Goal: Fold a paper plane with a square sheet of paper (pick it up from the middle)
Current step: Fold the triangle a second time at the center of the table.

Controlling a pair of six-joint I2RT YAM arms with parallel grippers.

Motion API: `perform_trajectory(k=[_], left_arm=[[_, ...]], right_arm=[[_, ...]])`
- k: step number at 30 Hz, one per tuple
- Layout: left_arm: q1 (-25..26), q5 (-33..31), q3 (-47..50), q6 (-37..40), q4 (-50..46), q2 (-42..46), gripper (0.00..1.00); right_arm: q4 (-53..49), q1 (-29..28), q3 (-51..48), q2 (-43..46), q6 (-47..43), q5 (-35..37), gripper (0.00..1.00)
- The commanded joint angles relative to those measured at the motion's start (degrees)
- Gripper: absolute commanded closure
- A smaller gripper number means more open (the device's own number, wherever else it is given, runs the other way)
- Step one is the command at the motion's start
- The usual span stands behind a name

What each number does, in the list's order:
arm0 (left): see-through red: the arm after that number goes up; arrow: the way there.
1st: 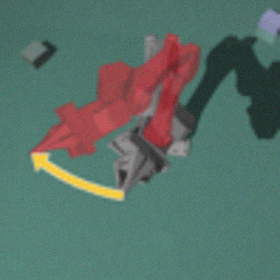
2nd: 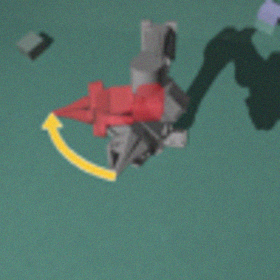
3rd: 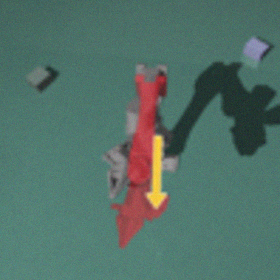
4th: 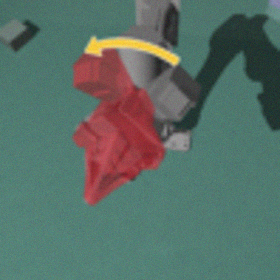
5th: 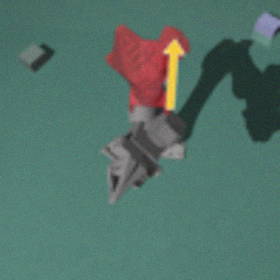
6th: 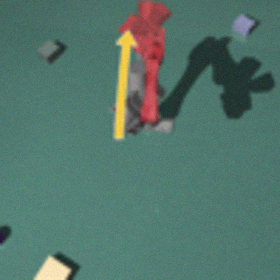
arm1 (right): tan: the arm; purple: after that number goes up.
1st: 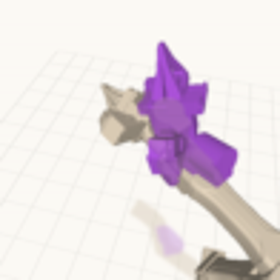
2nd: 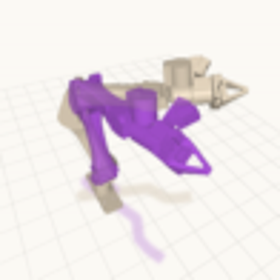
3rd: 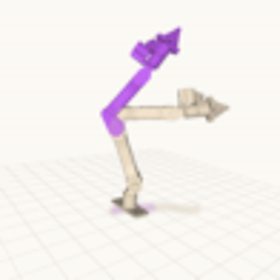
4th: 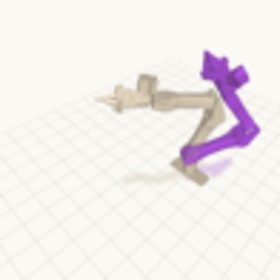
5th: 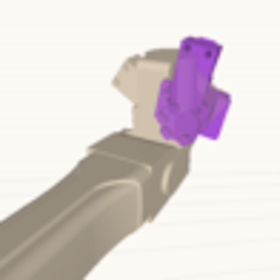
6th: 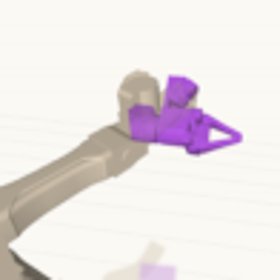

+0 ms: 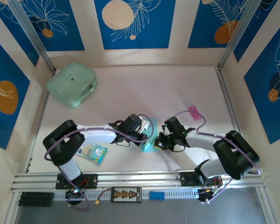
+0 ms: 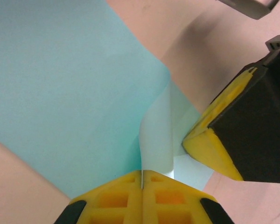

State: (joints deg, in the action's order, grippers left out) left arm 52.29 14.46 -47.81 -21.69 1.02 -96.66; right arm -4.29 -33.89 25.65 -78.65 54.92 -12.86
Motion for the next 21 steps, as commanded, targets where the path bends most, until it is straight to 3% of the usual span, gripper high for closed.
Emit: perform_trajectory(k=[1,21], left_arm=[[-0.6,-1.4,-1.7,2.1,-2.0,-1.3,1.0],[-0.6,-5.9,-2.7,3.4,-3.4,-2.5,1.0]], right_arm=[[-4.8,0.1,-0.4,-1.4,-0.7,2.3,0.96],[-5.7,0.1,-0.6,-0.6,-0.8,2.1,0.97]])
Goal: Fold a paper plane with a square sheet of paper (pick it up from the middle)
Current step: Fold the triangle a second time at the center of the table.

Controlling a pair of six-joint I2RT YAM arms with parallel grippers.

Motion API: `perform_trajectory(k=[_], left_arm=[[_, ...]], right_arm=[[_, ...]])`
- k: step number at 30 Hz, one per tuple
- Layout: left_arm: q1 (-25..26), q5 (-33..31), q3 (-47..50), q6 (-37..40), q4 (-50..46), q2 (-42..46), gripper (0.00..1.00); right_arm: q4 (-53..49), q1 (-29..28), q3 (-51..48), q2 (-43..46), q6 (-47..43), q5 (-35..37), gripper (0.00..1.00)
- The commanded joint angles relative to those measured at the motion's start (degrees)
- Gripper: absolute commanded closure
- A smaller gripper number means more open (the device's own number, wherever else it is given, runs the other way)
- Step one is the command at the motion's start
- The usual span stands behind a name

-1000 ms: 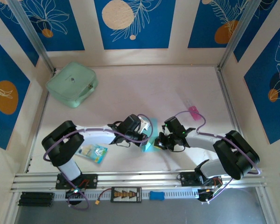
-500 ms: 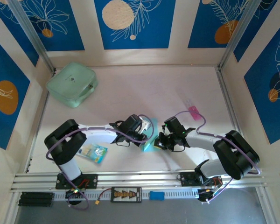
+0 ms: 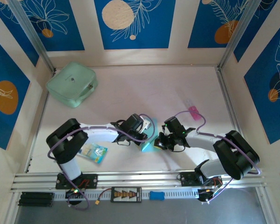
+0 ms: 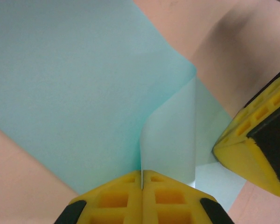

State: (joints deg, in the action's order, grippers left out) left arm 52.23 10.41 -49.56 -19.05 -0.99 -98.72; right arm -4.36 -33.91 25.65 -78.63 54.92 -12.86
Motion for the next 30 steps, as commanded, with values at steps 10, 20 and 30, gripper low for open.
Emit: perform_trajectory(k=[10,20,30], left_arm=[[-0.5,-2.0,-0.4,-0.5,-1.2,-0.2,1.0],[-0.4,-2.1,0.1,-3.3,-1.9,0.9,1.0],[-0.4,-4.5,0.7,-3.0,-1.5,2.0,1.0]], right_arm=[[-5.7,0.1,-0.7,-0.7,-0.7,2.1,0.97],[-6.1,0.0,-0.6,-0.7,-0.8,2.1,0.97],[-6.8,0.1,-0.7,-0.1,-1.1,2.2,0.97]])
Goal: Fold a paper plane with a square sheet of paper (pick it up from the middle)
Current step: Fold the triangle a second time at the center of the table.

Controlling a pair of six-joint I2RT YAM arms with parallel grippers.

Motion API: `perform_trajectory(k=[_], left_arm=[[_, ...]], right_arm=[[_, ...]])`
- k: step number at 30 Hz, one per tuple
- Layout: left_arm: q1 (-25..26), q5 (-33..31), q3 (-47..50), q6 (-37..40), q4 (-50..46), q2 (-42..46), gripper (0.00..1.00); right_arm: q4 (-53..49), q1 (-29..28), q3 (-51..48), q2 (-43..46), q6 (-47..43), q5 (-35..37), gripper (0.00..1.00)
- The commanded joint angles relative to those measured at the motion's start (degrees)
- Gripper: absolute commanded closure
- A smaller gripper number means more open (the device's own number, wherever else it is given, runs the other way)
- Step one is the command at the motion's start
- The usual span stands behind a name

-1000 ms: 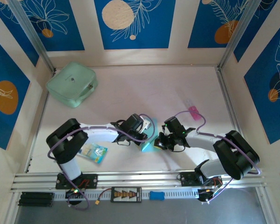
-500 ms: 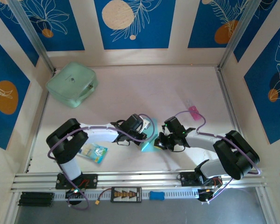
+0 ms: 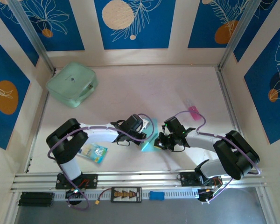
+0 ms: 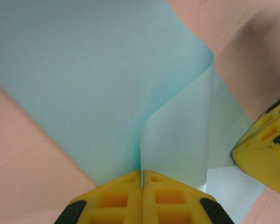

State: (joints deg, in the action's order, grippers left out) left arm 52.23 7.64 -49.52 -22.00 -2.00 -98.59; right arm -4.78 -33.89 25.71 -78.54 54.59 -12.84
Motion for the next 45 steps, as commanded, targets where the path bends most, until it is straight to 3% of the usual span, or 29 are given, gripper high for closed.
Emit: perform_trajectory(k=[1,11,21,45], left_arm=[[-0.5,-2.1,0.6,0.0,-0.7,2.1,1.0],[-0.5,1.2,0.0,0.8,-0.1,1.1,1.0],[-0.5,-1.7,-0.5,0.4,-2.0,0.7,1.0],[-0.5,-0.1,-0.9,2.2,-0.7,-0.5,1.0]], right_arm=[[-6.4,0.1,-0.8,-0.2,-0.9,2.2,0.97],[-5.6,0.2,-1.2,0.1,-0.7,2.0,0.97],[-5.6,0.2,-1.3,0.0,-0.6,2.0,0.97],[-5.4,0.2,-1.5,0.3,-0.4,2.0,0.97]])
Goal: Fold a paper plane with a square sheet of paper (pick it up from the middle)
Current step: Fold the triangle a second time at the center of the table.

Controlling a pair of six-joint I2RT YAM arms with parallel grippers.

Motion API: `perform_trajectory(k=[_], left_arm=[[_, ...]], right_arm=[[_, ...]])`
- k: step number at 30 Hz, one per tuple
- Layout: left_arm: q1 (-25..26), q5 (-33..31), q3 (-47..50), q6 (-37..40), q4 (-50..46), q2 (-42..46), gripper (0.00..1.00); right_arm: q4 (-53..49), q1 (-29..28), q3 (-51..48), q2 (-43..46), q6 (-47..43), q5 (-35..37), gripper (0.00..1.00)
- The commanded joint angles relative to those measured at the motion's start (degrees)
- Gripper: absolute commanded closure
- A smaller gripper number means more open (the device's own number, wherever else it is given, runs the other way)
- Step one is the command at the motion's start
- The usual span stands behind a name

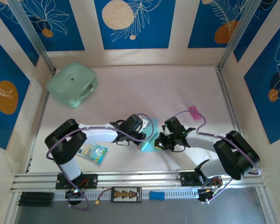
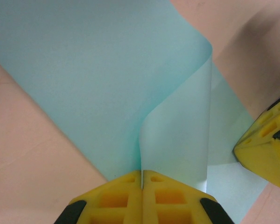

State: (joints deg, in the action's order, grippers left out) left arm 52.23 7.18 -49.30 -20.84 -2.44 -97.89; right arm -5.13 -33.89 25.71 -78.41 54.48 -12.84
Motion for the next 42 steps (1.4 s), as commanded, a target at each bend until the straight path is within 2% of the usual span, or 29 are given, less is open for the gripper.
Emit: perform_trajectory(k=[1,24,33,42], left_arm=[[-0.5,0.4,-1.0,1.2,-0.2,-1.1,1.0],[-0.5,1.1,0.3,2.1,2.4,0.9,1.0],[-0.5,-0.1,-0.2,2.0,1.7,-1.1,1.0],[-0.5,2.2,-0.6,2.5,2.1,-2.6,1.0]], right_arm=[[-5.0,0.2,-1.6,0.3,-0.3,2.1,0.97],[-4.4,1.0,-2.4,0.6,-0.3,1.5,0.96],[-4.2,1.2,-2.5,0.6,-0.3,1.5,0.96],[-4.2,1.3,-2.6,0.7,-0.3,1.4,0.96]])
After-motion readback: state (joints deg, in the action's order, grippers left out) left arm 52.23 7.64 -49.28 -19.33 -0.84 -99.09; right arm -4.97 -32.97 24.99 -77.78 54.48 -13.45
